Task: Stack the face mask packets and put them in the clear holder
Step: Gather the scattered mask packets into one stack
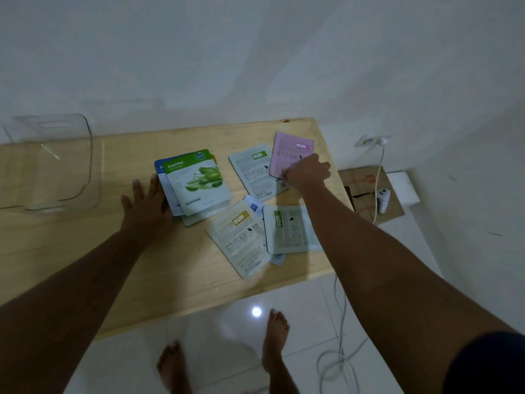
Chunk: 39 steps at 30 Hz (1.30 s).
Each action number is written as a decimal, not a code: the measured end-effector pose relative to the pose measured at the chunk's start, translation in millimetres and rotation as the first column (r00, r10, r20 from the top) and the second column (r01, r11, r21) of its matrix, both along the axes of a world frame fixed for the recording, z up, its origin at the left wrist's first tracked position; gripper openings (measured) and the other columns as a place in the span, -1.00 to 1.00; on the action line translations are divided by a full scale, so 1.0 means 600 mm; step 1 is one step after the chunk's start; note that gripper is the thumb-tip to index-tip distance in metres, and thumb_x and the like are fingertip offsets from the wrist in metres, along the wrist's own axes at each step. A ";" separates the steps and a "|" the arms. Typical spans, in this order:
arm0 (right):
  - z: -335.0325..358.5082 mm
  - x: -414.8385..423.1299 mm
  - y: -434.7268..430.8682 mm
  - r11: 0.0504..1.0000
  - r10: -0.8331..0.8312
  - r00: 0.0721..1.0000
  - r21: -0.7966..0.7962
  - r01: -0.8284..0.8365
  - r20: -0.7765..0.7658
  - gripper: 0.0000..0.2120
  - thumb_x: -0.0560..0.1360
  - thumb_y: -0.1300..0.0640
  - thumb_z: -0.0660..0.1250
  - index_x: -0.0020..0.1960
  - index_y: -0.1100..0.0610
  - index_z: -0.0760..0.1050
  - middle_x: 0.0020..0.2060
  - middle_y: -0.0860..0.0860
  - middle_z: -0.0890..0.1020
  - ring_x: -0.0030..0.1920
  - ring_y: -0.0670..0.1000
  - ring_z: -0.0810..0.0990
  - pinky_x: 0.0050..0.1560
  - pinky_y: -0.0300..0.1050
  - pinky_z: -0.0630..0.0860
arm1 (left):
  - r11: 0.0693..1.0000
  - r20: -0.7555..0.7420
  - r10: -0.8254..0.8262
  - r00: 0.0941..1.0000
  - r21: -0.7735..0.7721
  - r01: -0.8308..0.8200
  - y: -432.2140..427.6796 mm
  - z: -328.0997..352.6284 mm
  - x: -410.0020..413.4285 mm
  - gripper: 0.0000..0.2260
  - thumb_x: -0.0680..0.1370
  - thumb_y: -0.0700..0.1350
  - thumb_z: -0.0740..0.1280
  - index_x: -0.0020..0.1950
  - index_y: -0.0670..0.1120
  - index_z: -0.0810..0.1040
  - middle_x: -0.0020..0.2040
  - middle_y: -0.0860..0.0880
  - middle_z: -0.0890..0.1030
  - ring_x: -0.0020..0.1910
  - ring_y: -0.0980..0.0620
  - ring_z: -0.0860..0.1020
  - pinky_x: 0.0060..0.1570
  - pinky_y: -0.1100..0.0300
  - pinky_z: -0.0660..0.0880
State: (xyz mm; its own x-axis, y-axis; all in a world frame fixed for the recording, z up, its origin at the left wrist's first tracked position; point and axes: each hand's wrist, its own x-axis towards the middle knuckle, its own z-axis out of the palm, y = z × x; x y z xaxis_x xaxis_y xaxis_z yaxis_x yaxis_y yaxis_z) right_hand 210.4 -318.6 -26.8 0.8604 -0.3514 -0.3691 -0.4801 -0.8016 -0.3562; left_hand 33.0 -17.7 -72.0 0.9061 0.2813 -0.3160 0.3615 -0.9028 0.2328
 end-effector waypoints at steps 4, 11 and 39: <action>-0.001 0.009 -0.009 0.986 -0.103 0.995 0.135 0.100 0.018 -0.10 0.23 -0.02 0.64 0.37 0.17 0.21 0.31 0.20 0.34 0.28 0.18 0.43 0.22 0.01 0.48 | 1.000 0.005 0.009 1.000 -0.006 -0.009 0.001 -0.001 0.000 -0.43 0.62 -0.04 0.13 0.61 -0.02 0.01 0.63 -0.05 -0.02 0.57 -0.31 -0.11 0.44 -0.37 -0.05; -0.014 0.002 -0.020 0.960 -0.081 0.983 0.279 0.032 0.165 -0.40 0.24 0.01 0.59 0.16 0.22 0.47 -0.01 0.05 0.61 -0.01 0.06 0.63 -0.14 -0.12 0.55 | 1.000 0.008 -0.001 1.000 -0.010 0.001 0.004 -0.003 -0.002 -0.41 0.62 -0.02 0.13 0.61 -0.01 -0.01 0.63 -0.06 -0.02 0.57 -0.32 -0.11 0.43 -0.38 -0.04; 0.012 -0.196 0.251 0.543 0.791 0.506 -0.015 -0.839 0.343 -0.39 0.43 -0.37 0.28 0.26 0.06 0.43 0.19 0.07 0.50 0.18 0.06 0.48 0.10 0.01 0.56 | 0.998 0.021 -0.022 1.000 -0.061 0.023 0.010 0.007 -0.011 -0.42 0.65 0.06 0.05 0.61 -0.03 -0.10 0.63 -0.07 -0.09 0.58 -0.25 -0.17 0.48 -0.29 -0.08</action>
State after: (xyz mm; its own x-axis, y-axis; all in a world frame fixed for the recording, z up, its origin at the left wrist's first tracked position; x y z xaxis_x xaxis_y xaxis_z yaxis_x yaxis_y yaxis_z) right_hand 92.7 -168.0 -19.8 0.8035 0.5935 -0.0466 0.5003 -0.7156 -0.4876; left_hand 26.3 -11.9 -67.7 0.9183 0.2417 -0.3135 0.3362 -0.8943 0.2953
